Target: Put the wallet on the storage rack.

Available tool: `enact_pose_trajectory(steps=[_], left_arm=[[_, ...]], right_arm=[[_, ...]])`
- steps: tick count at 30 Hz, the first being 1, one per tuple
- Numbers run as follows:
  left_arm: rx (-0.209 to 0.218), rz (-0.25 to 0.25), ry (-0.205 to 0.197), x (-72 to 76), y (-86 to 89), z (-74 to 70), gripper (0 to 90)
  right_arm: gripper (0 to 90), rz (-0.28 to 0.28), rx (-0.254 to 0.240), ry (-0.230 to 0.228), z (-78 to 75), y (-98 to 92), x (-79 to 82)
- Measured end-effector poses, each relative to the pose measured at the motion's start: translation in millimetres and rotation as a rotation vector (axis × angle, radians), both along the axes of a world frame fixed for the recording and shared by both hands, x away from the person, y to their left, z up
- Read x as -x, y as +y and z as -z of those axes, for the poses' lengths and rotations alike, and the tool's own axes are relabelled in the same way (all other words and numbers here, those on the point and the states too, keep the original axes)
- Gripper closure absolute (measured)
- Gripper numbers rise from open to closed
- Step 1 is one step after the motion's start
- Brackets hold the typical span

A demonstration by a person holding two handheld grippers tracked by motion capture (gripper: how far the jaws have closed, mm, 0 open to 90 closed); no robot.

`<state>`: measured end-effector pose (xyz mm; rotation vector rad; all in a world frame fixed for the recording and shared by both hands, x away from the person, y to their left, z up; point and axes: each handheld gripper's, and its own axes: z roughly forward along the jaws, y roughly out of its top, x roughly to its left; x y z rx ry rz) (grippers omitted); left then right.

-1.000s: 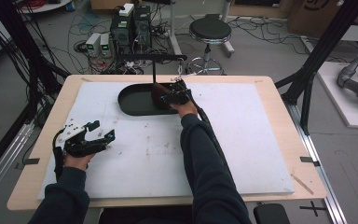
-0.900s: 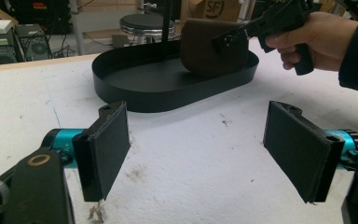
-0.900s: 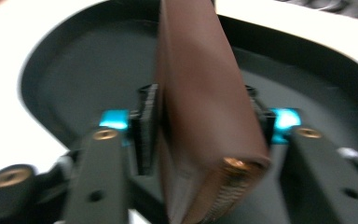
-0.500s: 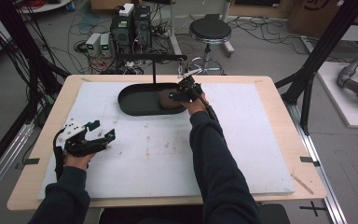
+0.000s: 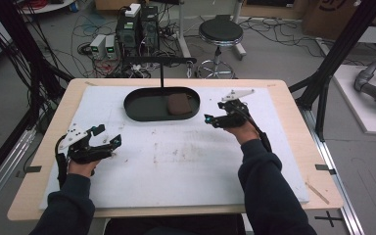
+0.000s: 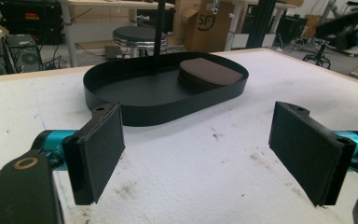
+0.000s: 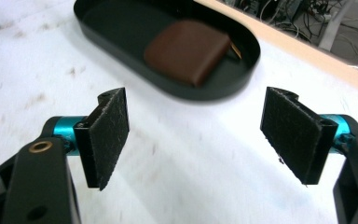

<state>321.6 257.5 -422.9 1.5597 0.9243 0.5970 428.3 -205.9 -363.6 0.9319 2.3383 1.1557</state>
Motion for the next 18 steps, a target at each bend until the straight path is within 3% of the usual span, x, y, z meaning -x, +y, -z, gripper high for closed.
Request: enact_pose_trajectory(steps=[1, 5, 8, 11, 12, 18], left_arm=[[0.000, 0.000, 0.000, 0.0, 0.0, 0.0, 18.0], [-0.011, 0.003, 0.002, -0.2, -3.8, -0.2, 18.0], [-0.013, 0.013, -0.013, 0.0, -6.3, -1.0, 18.0], [-0.010, 0.008, -0.023, 0.5, -7.6, -1.7, 18.0], [-0.010, 0.002, -0.028, 0.8, -8.9, -2.3, 17.9], [-0.029, -0.007, -0.040, -1.1, -11.7, -2.8, 17.6]], right_arm=[[22.8, 0.003, 0.008, 0.019, 1.9, -4.0, 3.2], [22.8, 0.020, -0.012, 0.003, 12.2, -22.0, 19.5], [22.1, 0.045, -0.051, -0.021, 23.3, -40.4, 36.2], [21.9, 0.060, -0.064, -0.039, 27.4, -46.9, 45.0], [21.6, 0.065, -0.064, -0.063, 31.6, -52.6, 53.5], [21.1, 0.089, -0.066, -0.086, 40.0, -65.5, 64.3]])
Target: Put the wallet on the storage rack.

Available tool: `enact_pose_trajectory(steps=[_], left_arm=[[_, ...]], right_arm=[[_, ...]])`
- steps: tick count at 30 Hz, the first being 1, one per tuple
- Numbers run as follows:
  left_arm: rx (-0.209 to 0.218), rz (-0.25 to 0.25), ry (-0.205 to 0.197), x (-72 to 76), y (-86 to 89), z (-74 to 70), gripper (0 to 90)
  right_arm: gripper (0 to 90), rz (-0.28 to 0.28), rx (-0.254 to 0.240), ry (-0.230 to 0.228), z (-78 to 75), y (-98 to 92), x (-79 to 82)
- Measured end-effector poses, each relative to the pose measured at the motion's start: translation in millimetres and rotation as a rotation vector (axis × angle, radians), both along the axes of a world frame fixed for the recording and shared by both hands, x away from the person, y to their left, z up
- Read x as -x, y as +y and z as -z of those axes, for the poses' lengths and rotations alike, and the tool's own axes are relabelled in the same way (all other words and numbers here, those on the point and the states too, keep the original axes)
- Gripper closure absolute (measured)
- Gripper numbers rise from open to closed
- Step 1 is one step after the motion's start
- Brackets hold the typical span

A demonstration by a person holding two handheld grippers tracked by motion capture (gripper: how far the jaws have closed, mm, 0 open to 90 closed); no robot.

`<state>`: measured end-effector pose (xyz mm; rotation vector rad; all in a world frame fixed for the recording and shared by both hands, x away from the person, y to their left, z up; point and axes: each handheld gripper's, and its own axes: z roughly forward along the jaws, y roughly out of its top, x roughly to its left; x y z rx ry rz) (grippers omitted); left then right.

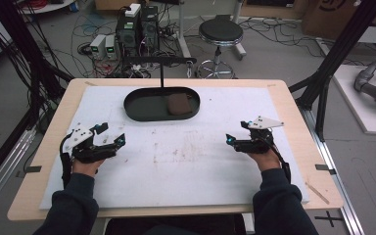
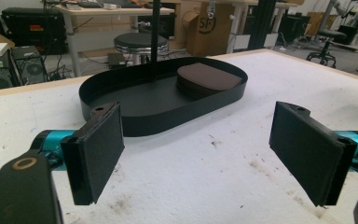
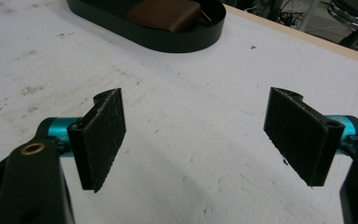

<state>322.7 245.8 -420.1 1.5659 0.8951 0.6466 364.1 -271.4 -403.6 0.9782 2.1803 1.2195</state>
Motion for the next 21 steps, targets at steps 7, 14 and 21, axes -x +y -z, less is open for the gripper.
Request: enact_pose_trajectory(steps=[7, 14, 21], left_arm=[[-0.013, -0.008, 0.007, 1.8, 1.3, -0.4, 17.6], [-0.011, -0.014, 0.011, 4.4, 3.6, -1.3, 17.7], [-0.020, -0.001, 0.017, 5.8, 3.6, -0.9, 17.7]], right_arm=[[20.8, 0.020, -0.002, 0.007, 3.4, -5.6, -1.2], [20.8, 0.034, 0.010, -0.009, 1.9, -8.2, 4.5], [20.8, 0.071, 0.018, -0.015, 2.5, -13.9, 6.0]])
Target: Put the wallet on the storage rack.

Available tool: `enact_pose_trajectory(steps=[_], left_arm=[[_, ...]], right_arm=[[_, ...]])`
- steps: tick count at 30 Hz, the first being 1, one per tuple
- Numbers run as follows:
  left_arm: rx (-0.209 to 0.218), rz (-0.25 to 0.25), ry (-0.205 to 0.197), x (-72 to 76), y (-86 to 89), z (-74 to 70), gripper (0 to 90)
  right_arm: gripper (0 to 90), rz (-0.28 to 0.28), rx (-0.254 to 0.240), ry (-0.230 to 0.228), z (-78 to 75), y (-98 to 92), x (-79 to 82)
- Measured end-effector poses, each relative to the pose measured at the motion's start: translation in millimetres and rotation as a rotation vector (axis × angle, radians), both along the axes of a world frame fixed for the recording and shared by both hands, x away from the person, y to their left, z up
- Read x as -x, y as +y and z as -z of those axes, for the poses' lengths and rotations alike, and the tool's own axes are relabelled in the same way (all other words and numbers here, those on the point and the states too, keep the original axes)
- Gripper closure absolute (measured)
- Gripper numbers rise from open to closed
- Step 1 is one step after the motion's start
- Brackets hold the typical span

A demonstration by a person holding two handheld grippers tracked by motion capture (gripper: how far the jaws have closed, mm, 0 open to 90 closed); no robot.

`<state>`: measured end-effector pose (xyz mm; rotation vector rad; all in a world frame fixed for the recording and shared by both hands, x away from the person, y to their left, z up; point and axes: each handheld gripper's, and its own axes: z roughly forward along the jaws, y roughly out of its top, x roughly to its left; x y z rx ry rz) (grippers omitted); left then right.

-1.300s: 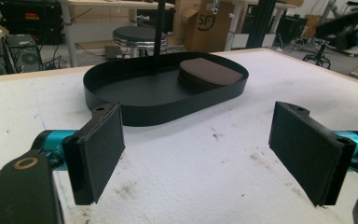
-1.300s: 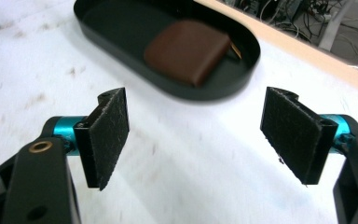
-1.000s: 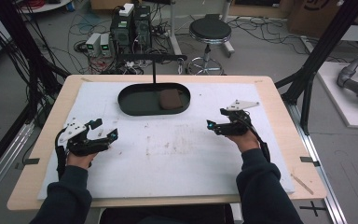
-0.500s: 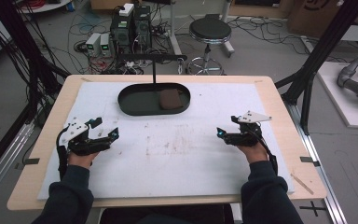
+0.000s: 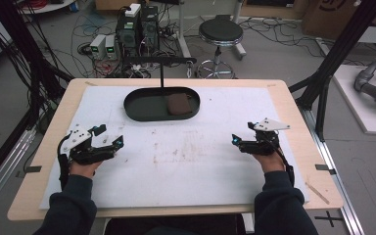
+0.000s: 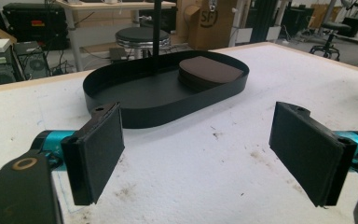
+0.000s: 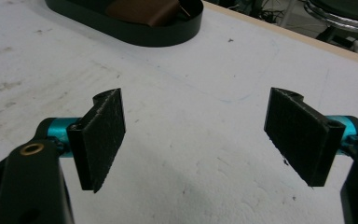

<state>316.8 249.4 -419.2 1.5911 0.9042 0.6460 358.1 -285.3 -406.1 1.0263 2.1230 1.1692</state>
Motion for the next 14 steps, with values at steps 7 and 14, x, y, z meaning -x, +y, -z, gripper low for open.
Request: enact_pose_trajectory(steps=[7, 14], left_arm=[[-0.005, 0.002, 0.008, -2.4, -0.5, 1.4, 17.7], [-0.003, -0.001, 0.016, -4.6, -0.6, 2.8, 17.7]], right_arm=[[20.8, 0.019, 0.012, 0.011, 3.5, -4.0, -1.5], [20.8, 0.032, 0.011, 0.014, 5.6, -6.6, -2.7]])
